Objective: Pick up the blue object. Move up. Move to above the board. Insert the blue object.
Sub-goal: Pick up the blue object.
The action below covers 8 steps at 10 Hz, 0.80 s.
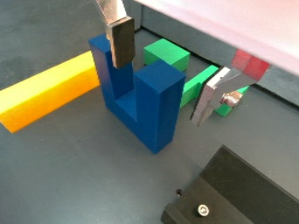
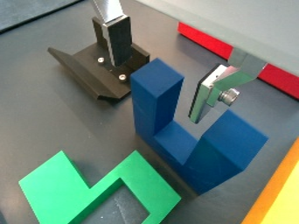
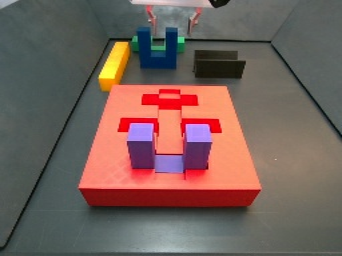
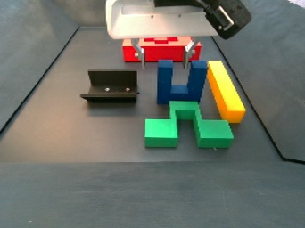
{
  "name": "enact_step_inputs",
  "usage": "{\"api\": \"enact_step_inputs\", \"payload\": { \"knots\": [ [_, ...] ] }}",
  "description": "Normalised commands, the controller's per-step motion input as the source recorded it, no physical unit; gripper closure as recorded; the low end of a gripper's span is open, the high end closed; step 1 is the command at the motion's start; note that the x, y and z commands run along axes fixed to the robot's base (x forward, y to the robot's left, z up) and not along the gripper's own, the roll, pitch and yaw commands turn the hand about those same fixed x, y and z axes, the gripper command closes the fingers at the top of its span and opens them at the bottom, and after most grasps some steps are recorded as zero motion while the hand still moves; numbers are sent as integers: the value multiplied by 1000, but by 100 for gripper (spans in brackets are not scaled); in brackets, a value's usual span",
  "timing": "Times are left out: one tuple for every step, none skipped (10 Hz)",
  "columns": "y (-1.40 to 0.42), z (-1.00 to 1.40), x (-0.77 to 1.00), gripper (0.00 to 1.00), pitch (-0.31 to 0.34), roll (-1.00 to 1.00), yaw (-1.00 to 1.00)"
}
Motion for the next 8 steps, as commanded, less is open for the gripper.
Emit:
{"api": "enact_step_inputs", "payload": {
  "knots": [
    [51, -169, 34, 0, 0, 84, 0],
    [0, -131, 40, 0, 0, 47, 0],
    [0, -151, 3, 0, 0, 17, 0],
    [0, -151, 0, 0, 0, 16, 0],
    [0, -151, 0, 0, 0, 0, 0],
    [0, -174, 0, 0, 0, 13, 0],
    [0, -166, 0, 0, 0, 0, 0],
    [0, -97, 0, 0, 0, 0, 0]
  ]
}}
